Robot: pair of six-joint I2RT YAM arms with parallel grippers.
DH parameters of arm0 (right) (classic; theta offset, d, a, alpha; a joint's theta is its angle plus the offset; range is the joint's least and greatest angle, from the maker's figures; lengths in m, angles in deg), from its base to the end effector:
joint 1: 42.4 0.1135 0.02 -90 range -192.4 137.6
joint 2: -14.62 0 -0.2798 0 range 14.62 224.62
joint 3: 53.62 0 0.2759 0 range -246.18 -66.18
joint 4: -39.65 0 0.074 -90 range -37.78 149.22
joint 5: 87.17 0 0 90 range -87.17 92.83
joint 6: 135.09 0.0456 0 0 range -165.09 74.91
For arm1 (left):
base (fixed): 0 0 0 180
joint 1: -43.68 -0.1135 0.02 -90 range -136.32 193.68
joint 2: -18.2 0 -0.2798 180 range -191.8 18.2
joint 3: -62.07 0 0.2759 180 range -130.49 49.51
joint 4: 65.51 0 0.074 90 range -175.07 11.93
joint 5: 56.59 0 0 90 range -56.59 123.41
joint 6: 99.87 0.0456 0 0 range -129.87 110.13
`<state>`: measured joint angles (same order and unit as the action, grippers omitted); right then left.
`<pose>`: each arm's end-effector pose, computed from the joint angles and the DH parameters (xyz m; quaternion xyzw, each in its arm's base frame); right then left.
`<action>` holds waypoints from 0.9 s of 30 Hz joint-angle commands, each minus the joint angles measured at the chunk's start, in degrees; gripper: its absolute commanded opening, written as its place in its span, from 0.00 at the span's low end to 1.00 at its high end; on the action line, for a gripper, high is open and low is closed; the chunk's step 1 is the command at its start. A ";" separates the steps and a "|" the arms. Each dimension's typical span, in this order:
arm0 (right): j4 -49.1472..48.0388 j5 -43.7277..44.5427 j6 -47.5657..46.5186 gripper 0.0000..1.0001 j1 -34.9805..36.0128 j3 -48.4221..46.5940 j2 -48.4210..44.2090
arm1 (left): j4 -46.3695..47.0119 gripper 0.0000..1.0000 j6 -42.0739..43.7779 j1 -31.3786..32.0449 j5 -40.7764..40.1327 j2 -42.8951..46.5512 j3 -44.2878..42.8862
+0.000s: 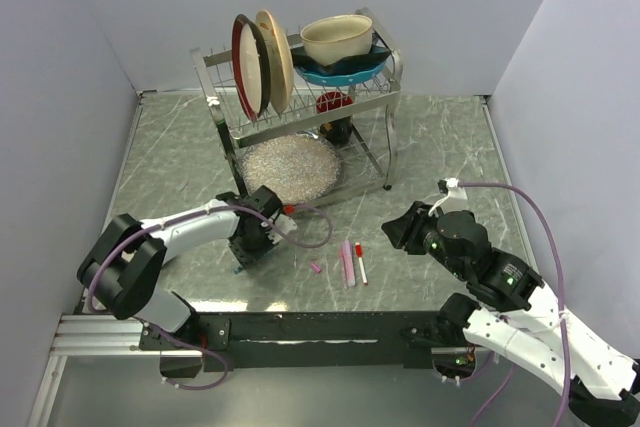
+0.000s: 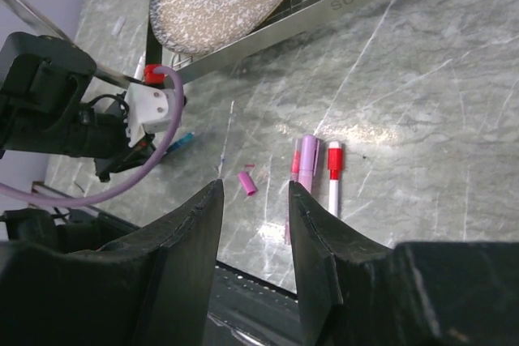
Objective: Insert the pens into the pen caps
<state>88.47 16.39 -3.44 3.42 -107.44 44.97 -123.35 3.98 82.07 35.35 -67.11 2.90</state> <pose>0.1042 0.0919 0.3141 0.0326 0.8409 0.2950 0.4526 0.2007 -0.1610 0.1519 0.4404 0.8961 -0.0277 0.0477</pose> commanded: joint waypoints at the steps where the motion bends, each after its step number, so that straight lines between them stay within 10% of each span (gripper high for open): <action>1: -0.92 -1.08 1.94 0.46 0.06 -1.20 -0.81 | -1.57 0.01 -0.40 1.95 1.23 3.31 -3.31; 13: -16.71 -15.20 3.87 0.50 0.14 7.30 -5.20 | -8.07 0.01 -6.90 11.78 -1.58 9.99 -14.36; 20: -43.69 -20.42 12.93 0.65 1.46 20.42 -12.94 | -5.53 0.01 -20.06 13.11 8.32 9.82 -26.77; 27: -46.18 -19.20 8.90 0.70 4.45 17.27 -5.93 | 9.14 0.01 -30.01 14.61 22.38 14.39 -23.97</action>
<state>50.32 -2.91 7.11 5.83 -86.81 35.59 -123.89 -17.82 95.92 46.65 -56.51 -22.56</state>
